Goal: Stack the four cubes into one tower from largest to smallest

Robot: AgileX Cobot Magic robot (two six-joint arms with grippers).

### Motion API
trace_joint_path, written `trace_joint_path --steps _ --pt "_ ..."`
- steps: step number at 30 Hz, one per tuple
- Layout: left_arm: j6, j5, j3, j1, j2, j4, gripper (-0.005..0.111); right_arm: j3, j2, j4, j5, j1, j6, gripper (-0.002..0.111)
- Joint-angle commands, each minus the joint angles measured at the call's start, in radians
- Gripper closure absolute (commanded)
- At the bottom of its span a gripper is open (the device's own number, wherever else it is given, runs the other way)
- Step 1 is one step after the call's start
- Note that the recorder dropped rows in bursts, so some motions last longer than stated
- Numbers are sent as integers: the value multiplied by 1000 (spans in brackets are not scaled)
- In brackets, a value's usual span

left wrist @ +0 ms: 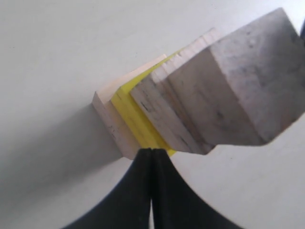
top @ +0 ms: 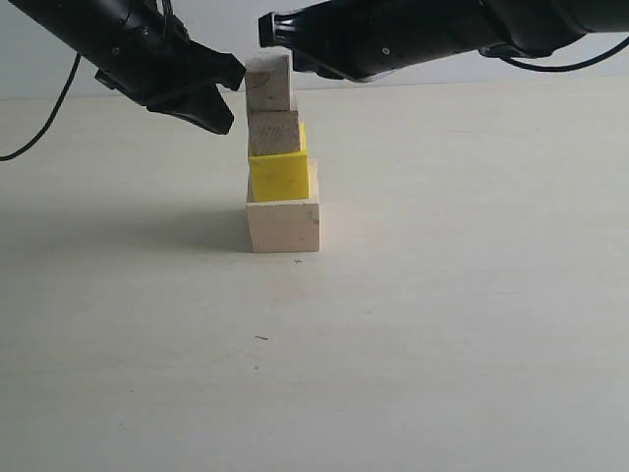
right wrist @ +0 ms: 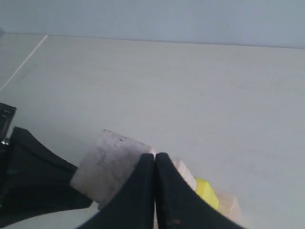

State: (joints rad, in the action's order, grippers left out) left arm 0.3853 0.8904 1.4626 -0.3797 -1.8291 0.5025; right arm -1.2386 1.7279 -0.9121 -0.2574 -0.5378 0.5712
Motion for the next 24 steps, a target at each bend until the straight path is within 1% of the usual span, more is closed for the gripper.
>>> trace_joint_path --steps 1,4,13,18,21,24 --pt "3 18 -3 2 2 7 107 -35 10 -2 -29 3 -1 108" --pt "3 25 -3 2 2 5 107 -35 30 8 -31 3 -33 108" --pt "3 23 -3 2 2 -1 107 -35 43 7 -6 3 -33 108" --pt "7 17 -3 2 2 -3 107 -35 -4 7 -14 3 -33 108" --pt "7 4 -3 2 2 -3 107 -35 -28 63 2 3 -40 108" --pt "16 0 -3 2 2 -3 107 -35 -18 170 8 27 -157 108"
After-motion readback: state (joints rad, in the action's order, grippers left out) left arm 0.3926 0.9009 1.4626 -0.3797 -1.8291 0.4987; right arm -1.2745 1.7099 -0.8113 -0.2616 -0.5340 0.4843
